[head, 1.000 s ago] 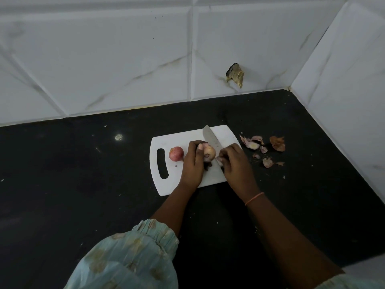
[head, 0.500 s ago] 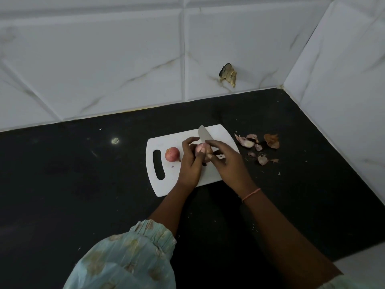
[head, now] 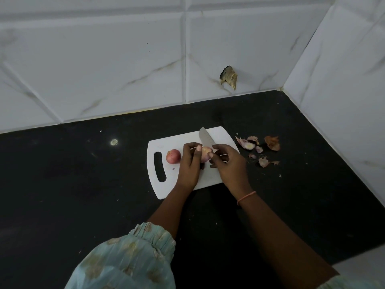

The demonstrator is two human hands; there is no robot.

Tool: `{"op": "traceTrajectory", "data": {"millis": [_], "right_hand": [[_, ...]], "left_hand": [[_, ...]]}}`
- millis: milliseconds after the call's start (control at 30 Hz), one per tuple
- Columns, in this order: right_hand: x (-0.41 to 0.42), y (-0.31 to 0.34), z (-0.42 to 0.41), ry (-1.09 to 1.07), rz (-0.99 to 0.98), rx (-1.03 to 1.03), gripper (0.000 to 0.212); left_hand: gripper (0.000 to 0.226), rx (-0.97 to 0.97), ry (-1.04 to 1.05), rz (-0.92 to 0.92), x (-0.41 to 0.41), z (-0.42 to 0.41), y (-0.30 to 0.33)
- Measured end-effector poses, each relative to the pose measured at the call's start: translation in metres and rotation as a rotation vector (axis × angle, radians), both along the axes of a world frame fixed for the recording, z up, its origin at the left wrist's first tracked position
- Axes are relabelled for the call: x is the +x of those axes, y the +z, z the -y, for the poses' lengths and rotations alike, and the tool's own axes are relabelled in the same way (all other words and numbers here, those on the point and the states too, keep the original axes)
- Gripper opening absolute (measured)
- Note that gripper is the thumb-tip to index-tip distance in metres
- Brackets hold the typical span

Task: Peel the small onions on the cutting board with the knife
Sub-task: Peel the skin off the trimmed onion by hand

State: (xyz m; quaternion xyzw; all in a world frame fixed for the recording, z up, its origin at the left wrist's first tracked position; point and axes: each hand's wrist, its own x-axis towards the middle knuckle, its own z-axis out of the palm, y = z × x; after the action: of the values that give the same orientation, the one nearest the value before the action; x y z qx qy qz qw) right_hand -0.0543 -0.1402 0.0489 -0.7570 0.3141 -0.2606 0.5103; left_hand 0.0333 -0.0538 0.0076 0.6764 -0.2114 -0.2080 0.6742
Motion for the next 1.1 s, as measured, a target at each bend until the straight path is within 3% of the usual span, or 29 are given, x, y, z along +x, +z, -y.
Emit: {"op": "traceTrajectory", "data": {"millis": [100, 300, 533, 767, 867, 967, 1100], "right_hand": [[-0.0036, 0.0002, -0.0002, 0.049, -0.002, -0.209, 0.023], [-0.0074, -0.0033, 0.0018, 0.036, 0.011, -0.327, 0.02], [-0.0084, -0.0062, 0.001, -0.007, 0.017, -0.246, 0.013], [-0.0092, -0.0042, 0.0001, -0.001, 0.034, -0.167, 0.007], [-0.0086, 0.0001, 0.0036, 0.069, 0.049, -0.064, 0.014], [-0.0088, -0.002, 0.0045, 0.169, 0.001, -0.156, 0.03], [-0.0091, -0.0061, 0.0035, 0.141, 0.044, -0.1, 0.02]], "left_hand": [[0.017, 0.001, -0.015, 0.005, -0.0009, 0.0015, 0.0012], [0.023, 0.003, -0.026, 0.01, -0.0023, 0.0025, 0.0005], [0.041, -0.018, -0.016, 0.031, -0.0043, 0.0034, 0.0015], [0.037, -0.01, -0.022, 0.023, -0.0039, 0.0021, -0.0006], [0.032, -0.028, 0.004, -0.017, -0.0034, 0.0019, 0.0011], [0.036, -0.028, 0.025, -0.035, -0.0042, 0.0026, 0.0027], [0.055, -0.043, 0.028, -0.035, -0.0044, 0.0023, 0.0023]]}}
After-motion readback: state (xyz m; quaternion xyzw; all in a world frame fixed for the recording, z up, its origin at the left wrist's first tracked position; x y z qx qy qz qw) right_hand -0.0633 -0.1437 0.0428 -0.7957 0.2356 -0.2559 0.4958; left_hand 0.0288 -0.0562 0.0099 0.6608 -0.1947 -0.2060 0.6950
